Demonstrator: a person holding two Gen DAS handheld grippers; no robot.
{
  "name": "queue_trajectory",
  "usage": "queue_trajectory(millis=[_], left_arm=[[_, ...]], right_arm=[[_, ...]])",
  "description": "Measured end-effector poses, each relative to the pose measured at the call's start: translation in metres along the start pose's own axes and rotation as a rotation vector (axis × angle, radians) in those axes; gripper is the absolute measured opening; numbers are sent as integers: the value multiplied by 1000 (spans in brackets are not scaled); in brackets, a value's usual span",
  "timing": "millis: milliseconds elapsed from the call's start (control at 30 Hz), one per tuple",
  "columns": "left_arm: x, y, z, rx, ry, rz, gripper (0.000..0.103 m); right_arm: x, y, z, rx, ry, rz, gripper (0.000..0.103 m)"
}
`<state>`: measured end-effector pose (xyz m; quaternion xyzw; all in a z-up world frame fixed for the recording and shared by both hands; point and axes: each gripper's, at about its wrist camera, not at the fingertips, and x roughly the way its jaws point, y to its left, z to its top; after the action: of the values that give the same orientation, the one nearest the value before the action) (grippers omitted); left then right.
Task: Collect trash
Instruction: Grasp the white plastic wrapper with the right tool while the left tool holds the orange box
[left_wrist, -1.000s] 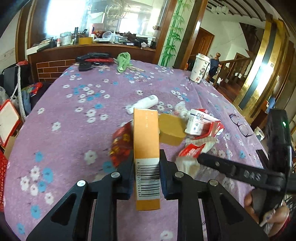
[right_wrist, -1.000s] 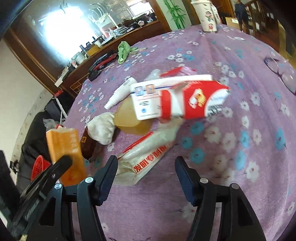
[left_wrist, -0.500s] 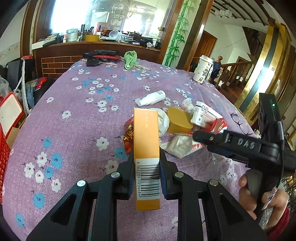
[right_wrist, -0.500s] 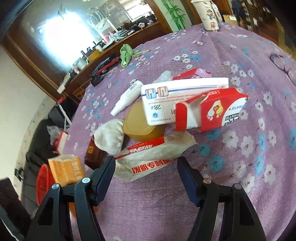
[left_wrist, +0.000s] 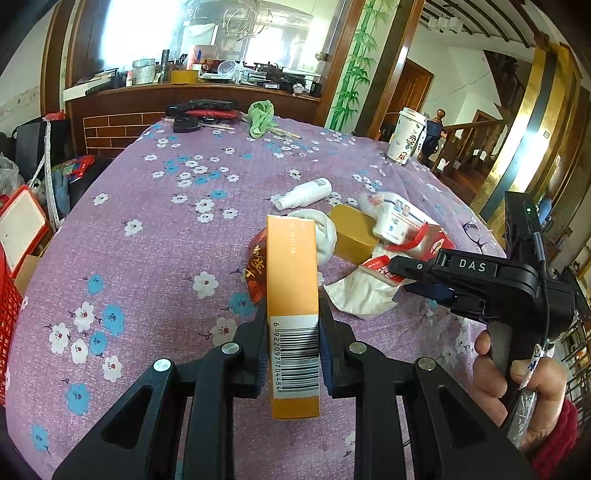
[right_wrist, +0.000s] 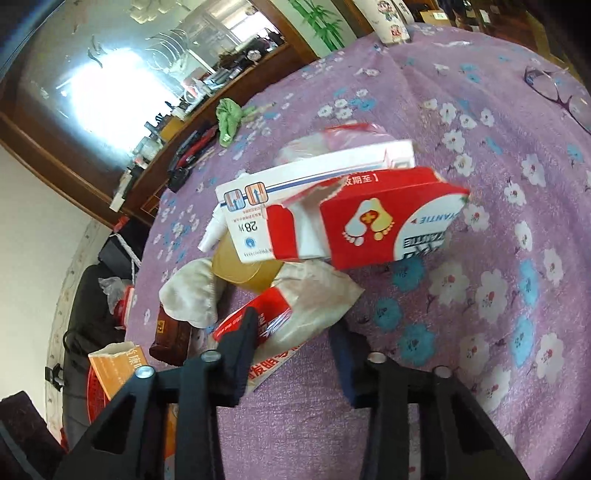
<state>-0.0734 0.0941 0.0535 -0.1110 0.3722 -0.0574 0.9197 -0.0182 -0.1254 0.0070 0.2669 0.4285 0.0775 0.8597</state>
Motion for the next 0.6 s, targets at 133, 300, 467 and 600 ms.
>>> queue_trajectory(millis=[133,300,467,600], left_arm=[[-1,0,0,3,0,-1,22],[-5,-3,0,12,-9,-1,22],[-9,-4,-2,17,-13,-1,22],[-10,-4,-3,17,-18,0,22]], right_arm=[[-16,5,-4,-45,-24,26,24],[-36,10,-16,-88,-45,48,21],[-55,15,-28,-129,-68,61,21],[-68,23,-35,-176,-102,49,21]])
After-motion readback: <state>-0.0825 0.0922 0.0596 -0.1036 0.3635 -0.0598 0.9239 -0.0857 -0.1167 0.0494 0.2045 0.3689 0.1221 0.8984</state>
